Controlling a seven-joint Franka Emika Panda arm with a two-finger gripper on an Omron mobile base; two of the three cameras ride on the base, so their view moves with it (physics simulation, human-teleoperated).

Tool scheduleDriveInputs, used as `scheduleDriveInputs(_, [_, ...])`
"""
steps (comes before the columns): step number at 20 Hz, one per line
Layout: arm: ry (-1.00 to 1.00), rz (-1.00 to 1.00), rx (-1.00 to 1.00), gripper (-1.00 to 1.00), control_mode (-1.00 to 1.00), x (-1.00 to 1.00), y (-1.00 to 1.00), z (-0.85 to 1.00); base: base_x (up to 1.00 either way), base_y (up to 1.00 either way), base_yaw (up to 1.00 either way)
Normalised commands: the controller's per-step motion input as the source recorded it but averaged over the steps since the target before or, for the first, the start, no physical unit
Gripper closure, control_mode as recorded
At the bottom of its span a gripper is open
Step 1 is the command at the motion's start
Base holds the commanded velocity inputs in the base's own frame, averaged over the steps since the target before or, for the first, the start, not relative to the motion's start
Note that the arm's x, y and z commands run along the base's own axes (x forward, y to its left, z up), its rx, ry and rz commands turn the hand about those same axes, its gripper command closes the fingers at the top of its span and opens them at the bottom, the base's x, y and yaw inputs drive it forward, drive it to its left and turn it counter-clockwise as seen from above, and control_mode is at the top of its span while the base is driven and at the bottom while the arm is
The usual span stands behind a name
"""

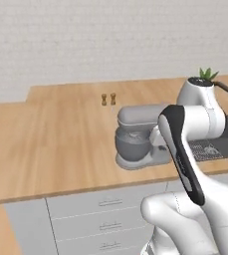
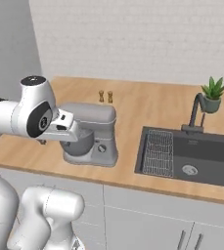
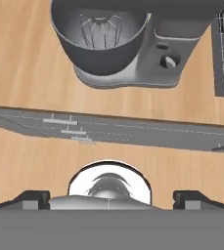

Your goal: Navigate to the stand mixer.

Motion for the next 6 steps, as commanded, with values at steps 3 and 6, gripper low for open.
scheduleDriveInputs(3, [0.00,0.00,0.00,-1.00,1.00,0.00,0.00,0.00,0.67,0.09,-0.11])
scheduleDriveInputs(6, [0.00,0.00,0.00,-1.00,1.00,0.00,0.00,0.00,0.65,0.00,-0.06])
